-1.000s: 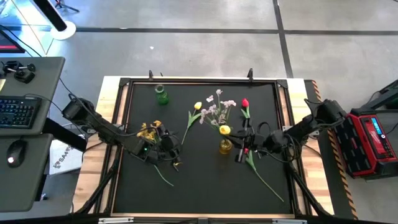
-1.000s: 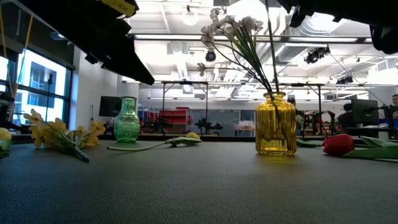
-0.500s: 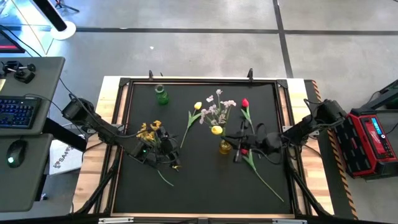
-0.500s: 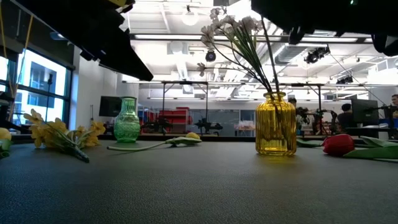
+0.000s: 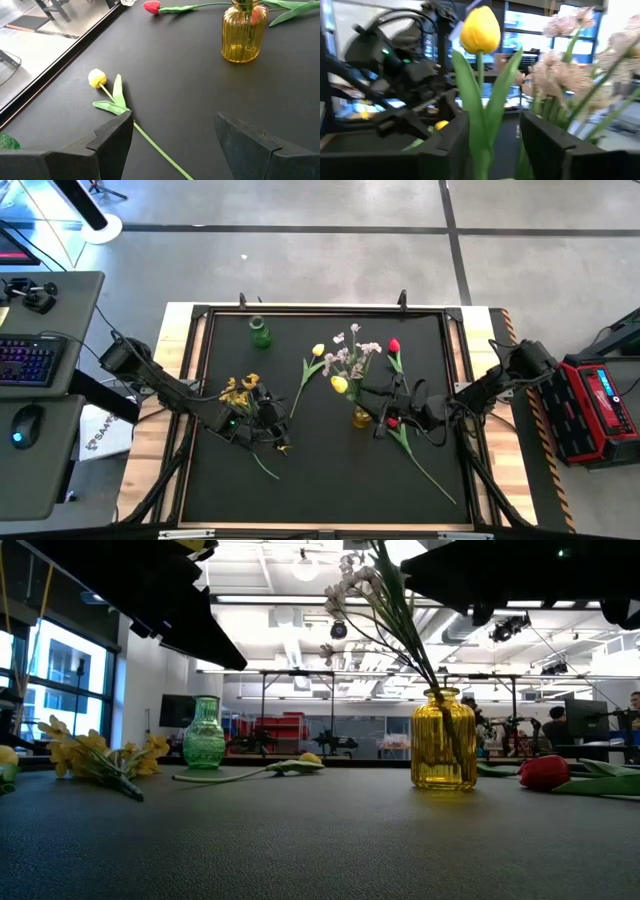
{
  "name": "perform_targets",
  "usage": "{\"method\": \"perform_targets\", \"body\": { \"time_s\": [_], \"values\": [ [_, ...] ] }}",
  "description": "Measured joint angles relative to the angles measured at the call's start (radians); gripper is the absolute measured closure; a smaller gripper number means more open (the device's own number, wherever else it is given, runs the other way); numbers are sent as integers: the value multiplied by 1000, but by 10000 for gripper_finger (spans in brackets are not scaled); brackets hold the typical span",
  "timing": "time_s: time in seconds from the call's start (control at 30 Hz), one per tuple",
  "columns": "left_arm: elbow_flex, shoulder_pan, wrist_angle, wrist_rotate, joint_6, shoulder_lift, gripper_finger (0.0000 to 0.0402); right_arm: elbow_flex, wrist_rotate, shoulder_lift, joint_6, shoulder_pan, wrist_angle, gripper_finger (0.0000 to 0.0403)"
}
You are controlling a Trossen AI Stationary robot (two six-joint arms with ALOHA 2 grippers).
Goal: Sort flowers into vase by color
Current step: Put the yellow tulip into the yellow vase
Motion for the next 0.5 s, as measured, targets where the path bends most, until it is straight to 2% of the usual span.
{"method": "perform_targets", "body": {
  "time_s": [0.17, 0.3, 0.4, 0.5],
  "values": [
    [0, -7, 1, 0, 0, 0, 136, 0, 185, -48, -73, 75, -10, 187],
    [0, -12, 2, 0, 0, 0, 136, 1, 331, -112, -73, 147, -69, 179],
    [0, -12, 2, 0, -2, 0, 136, 1, 411, -171, 6, 199, -165, 181],
    [0, -8, 1, 0, -12, 0, 136, 2, 449, -231, 159, 236, -307, 185]
  ]
}}
